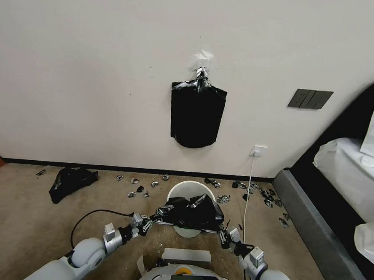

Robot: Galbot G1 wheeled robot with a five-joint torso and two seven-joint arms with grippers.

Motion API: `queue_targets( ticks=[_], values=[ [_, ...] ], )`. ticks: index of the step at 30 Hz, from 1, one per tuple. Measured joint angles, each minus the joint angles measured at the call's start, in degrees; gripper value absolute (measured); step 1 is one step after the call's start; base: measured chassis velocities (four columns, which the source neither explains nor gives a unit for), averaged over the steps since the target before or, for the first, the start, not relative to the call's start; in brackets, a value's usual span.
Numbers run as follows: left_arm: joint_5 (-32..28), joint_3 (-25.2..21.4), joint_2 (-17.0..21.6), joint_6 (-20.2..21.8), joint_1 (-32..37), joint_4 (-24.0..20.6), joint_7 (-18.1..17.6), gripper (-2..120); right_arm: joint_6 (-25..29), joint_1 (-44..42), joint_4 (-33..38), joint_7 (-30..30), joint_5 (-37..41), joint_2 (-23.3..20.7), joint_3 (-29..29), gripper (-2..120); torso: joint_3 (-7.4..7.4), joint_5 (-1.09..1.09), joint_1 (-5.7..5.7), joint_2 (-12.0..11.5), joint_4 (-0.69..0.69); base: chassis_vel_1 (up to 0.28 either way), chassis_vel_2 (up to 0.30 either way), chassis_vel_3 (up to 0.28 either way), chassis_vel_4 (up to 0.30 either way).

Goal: Place a trash bag onto the trash bin.

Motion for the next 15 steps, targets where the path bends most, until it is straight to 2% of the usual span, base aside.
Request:
queue_targets(
  ticks=[15],
  values=[
    [1.0,0.9,-3.5,-0.2,-1.1,3.9,-0.2,0,0.0,2.7,-3.6,-0.1,-1.7,0.9,-2.4,0,0.00,0.00,0.00,0.0,0.00,0.000,0.000,0.000,0.000]
  ],
)
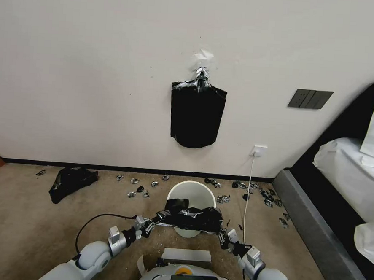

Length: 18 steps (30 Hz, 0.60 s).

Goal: Place a trash bag onto the trash bin.

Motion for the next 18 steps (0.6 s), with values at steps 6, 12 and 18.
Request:
queue_targets(
  ticks=[6,12,18],
  values=[
    [0.1,0.2,-0.3,-0.1,-0.5,0.8,0.0,0,0.1,0.5,-0.5,0.0,-0.5,0.2,-0.3,0,0.00,0.00,0.00,0.0,0.00,0.000,0.000,0.000,0.000],
    [0.7,0.0,-0.3,-1.0,-0.4,0.8,-0.2,0,0.2,0.1,0.1,1.3,-1.0,0.2,0.0,2,0.00,-0.01,0.00,0.0,0.00,0.000,0.000,0.000,0.000],
    [3.5,-0.7,0.1,-2.5,-0.2,0.8,-0.2,0,0.2,-0.4,0.5,4.6,-2.7,0.2,-0.1,9,0.00,-0.01,0.00,0.0,0.00,0.000,0.000,0.000,0.000]
  ],
)
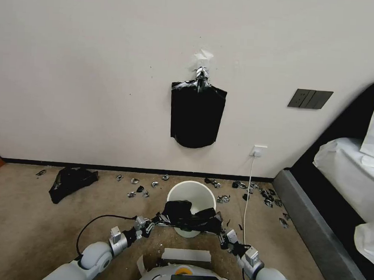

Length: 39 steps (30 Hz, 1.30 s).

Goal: Place a trash bag onto the trash bin.

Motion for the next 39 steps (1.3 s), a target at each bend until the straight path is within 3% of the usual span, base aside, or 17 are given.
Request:
queue_targets(
  ticks=[4,6,9,12,17,25,28,39],
  values=[
    [1.7,-0.4,0.2,-1.0,0.2,0.0,0.0,10,0.1,-1.2,0.5,1.1,-0.9,-0.4,0.3,15,0.00,0.01,0.00,0.0,0.00,0.000,0.000,0.000,0.000],
    [4.9,-0.9,0.4,-2.9,0.3,0.1,0.1,23,0.2,-2.4,0.9,1.2,-1.6,-0.7,1.1,27,0.00,0.00,0.00,0.0,-0.01,0.000,0.000,0.000,0.000],
    [6.7,-1.4,0.5,-3.7,0.6,-0.1,0.1,30,0.2,-2.8,1.1,1.3,-1.8,-0.7,1.3,35,0.00,0.00,0.00,0.0,0.00,0.000,0.000,0.000,0.000],
    [9.0,-2.3,1.1,-4.5,1.2,-0.9,0.5,47,0.2,-3.5,1.4,1.5,-2.2,-0.7,1.5,50,0.00,0.01,0.00,0.0,0.00,0.000,0.000,0.000,0.000],
    [10.1,-3.0,1.7,-4.9,1.6,-1.6,0.9,60,0.3,-5.1,1.8,1.9,-2.8,-1.2,2.0,63,0.00,0.01,0.00,0.0,0.00,0.000,0.000,0.000,0.000],
    [13.6,-5.2,4.1,-6.7,1.9,-2.3,3.0,93,0.3,-7.9,3.1,3.0,-3.3,-2.5,4.0,96,0.00,0.00,0.00,0.0,0.00,0.000,0.000,0.000,0.000],
    [14.6,-6.1,4.6,-7.2,1.9,-2.2,4.0,99,0.2,-8.4,3.1,3.6,-4.0,-2.8,4.3,100,0.00,0.00,0.00,0.0,0.00,0.000,0.000,0.000,0.000],
    [17.8,-9.9,5.1,-7.8,1.5,0.4,8.8,100,-3.9,-9.9,3.4,9.2,-6.7,-4.7,6.2,100,0.00,0.00,0.00,0.0,0.00,0.000,0.000,0.000,0.000]
  ],
)
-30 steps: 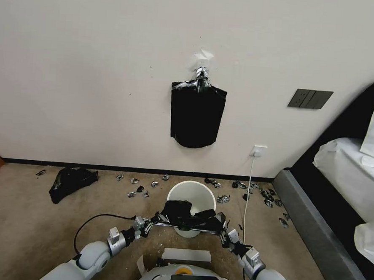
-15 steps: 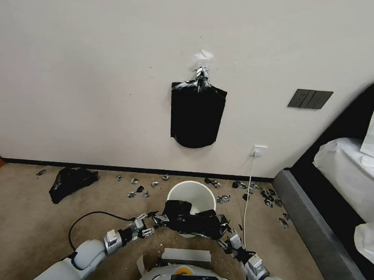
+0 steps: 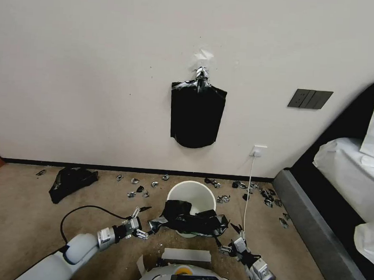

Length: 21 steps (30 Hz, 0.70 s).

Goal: Place a trash bag onto the trash bin.

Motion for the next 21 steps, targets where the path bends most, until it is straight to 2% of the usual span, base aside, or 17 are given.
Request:
queue_targets(
  ticks=[6,11,14,16,21],
  values=[
    [2.6,-2.8,-0.2,0.1,-0.5,1.8,1.7,100,-5.5,0.3,-0.1,5.2,-1.5,-1.3,1.4,100,0.00,0.00,0.00,0.0,0.00,0.000,0.000,0.000,0.000],
    [2.7,-3.1,-0.2,0.3,-0.7,2.0,1.7,100,-7.2,0.6,0.0,6.2,-1.5,-1.6,1.5,100,0.00,0.00,0.00,0.0,-0.01,0.000,0.000,0.000,0.000],
    [2.7,-4.8,-0.8,0.9,-1.2,2.2,1.4,100,-9.9,4.4,-1.6,7.8,-2.3,-2.5,2.1,100,0.00,0.00,0.00,0.0,-0.03,0.000,0.000,0.000,0.000],
    [2.5,-5.7,-1.2,1.1,-1.4,2.2,0.9,100,-9.6,6.6,-2.6,7.4,-3.1,-2.8,2.8,100,0.00,0.01,0.01,0.0,-0.02,0.000,0.000,0.000,0.000],
    [-3.1,-10.4,-2.8,2.9,-1.7,-1.0,-1.9,100,-7.9,16.5,-3.4,-1.0,-2.4,-5.4,5.8,100,0.00,0.00,0.01,0.0,0.02,0.000,0.000,0.000,0.000]
  ],
)
